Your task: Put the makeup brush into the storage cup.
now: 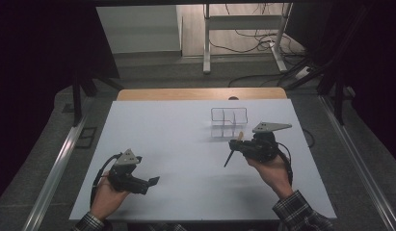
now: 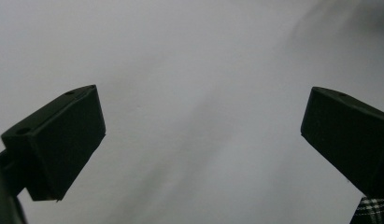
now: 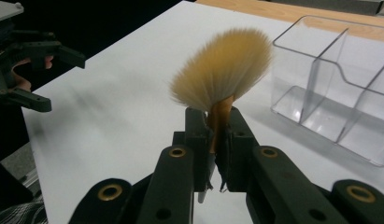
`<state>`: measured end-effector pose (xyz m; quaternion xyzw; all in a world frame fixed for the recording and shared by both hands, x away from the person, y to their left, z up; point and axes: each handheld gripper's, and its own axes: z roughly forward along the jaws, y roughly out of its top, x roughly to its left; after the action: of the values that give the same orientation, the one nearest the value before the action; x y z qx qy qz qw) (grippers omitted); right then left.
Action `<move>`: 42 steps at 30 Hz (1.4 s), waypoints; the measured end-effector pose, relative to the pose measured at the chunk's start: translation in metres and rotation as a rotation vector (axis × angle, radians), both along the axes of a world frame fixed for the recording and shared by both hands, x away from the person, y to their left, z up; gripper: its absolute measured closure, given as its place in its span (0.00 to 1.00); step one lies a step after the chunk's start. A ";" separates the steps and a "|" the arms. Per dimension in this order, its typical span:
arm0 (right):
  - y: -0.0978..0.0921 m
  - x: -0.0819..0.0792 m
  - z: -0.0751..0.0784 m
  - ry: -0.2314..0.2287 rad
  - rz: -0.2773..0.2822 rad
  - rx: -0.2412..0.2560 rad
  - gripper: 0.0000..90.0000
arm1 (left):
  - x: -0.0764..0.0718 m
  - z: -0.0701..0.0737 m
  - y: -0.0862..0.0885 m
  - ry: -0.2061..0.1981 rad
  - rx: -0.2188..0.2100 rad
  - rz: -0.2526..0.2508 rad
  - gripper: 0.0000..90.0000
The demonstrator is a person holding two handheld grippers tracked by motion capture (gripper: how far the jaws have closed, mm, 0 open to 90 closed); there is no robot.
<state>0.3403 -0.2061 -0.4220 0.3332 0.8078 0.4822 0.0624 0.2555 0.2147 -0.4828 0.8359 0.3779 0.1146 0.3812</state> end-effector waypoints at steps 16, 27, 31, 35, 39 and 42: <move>-0.013 0.015 0.007 -0.027 -0.062 -0.005 0.92 | -0.006 -0.002 0.020 0.015 0.002 0.049 0.01; -0.023 0.029 0.013 -0.056 -0.104 -0.004 0.92 | -0.009 -0.004 0.029 0.021 0.004 0.057 0.01; -0.028 0.034 0.015 -0.058 -0.118 -0.001 0.92 | -0.011 -0.004 0.031 0.028 -0.005 0.064 0.01; -0.031 0.039 0.017 -0.064 -0.131 0.005 0.92 | -0.012 -0.004 0.032 0.024 -0.009 0.053 0.00; -0.034 0.044 0.019 -0.070 -0.143 0.006 0.92 | -0.013 -0.004 0.032 0.022 0.001 0.043 0.00; -0.036 0.047 0.021 -0.077 -0.147 0.012 0.92 | -0.013 -0.004 0.032 0.022 0.000 0.040 0.00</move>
<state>0.3876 -0.2419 -0.4007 0.3731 0.7753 0.4938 0.1264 0.2420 0.2466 -0.4871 0.8293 0.3988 0.1131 0.3747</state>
